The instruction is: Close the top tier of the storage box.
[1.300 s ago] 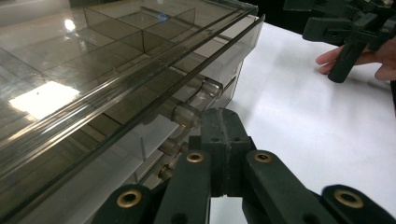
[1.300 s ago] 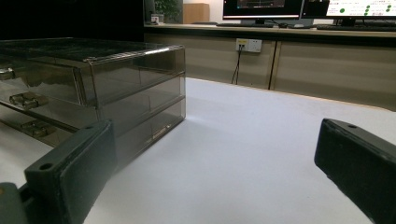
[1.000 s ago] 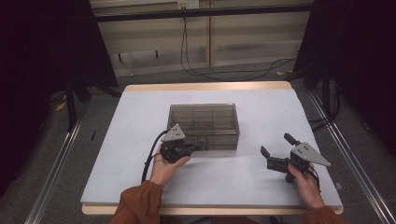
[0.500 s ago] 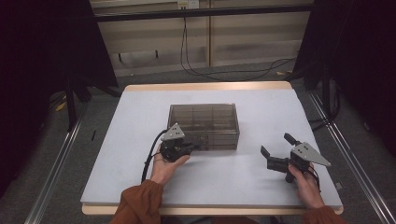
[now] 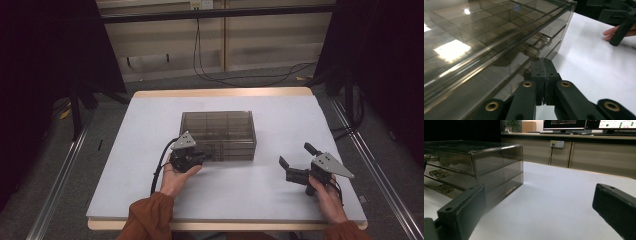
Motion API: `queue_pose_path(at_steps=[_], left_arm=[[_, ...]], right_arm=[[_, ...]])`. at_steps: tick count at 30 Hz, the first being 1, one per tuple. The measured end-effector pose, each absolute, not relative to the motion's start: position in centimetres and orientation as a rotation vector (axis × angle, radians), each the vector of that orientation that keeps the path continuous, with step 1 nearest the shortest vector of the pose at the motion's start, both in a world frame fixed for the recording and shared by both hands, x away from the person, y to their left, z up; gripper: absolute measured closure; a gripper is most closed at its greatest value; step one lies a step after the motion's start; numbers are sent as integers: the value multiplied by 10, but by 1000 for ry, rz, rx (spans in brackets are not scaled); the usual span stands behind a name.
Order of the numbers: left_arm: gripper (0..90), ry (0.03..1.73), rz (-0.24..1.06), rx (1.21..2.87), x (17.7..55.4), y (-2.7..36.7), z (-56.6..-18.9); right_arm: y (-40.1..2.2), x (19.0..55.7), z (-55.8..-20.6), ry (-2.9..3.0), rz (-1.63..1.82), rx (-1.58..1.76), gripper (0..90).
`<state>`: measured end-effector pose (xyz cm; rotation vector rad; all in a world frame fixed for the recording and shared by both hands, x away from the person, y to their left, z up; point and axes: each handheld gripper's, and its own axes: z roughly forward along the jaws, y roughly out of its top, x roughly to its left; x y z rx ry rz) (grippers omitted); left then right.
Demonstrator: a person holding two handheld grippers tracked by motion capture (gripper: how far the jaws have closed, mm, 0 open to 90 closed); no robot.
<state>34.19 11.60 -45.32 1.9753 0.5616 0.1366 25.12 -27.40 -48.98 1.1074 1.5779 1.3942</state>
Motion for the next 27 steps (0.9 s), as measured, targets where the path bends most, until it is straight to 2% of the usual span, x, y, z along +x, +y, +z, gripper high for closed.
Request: queue_pose_path(at_steps=[8,27], left_arm=[[763,554,132,1986,333,120,-450],[302,617,189,1979,310,155,-435]], right_arm=[[-274,251,-490,1582,1393,1102,0],[-274,251,-490,1579,1392,1105,0]])
